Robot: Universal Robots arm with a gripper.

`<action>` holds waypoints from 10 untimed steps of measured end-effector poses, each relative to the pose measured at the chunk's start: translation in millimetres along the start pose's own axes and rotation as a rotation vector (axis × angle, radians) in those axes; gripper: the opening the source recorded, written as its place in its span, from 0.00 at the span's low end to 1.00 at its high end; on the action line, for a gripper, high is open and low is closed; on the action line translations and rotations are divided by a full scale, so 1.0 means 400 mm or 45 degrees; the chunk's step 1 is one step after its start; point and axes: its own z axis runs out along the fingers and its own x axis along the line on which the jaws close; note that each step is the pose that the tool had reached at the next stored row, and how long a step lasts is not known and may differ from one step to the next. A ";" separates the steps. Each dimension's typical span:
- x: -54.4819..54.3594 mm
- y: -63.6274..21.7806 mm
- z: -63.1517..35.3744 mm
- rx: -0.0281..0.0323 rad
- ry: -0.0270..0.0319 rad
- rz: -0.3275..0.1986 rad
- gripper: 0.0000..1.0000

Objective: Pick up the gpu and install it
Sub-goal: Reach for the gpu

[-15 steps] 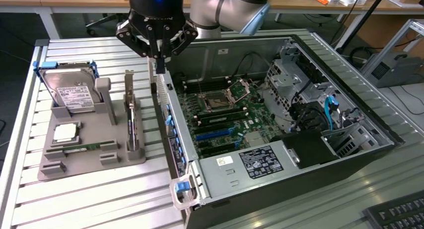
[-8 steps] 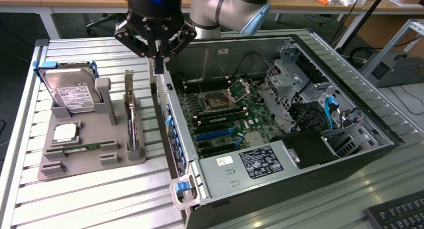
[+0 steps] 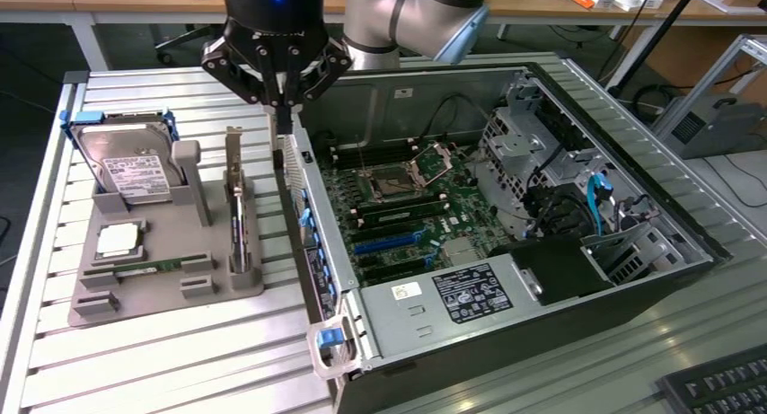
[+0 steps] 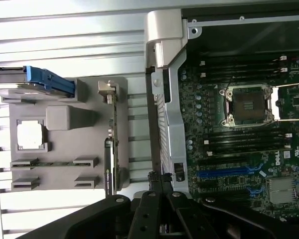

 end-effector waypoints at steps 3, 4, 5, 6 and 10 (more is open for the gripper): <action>0.004 0.000 0.000 0.0000 0.0001 0.000 0.11; 0.005 0.000 0.000 0.0000 0.0000 0.000 0.11; 0.006 -0.001 0.000 0.0000 0.0000 0.000 0.11; 0.007 -0.001 0.000 0.0001 0.0001 0.000 0.11; 0.011 -0.001 0.000 0.0000 0.0000 0.000 0.11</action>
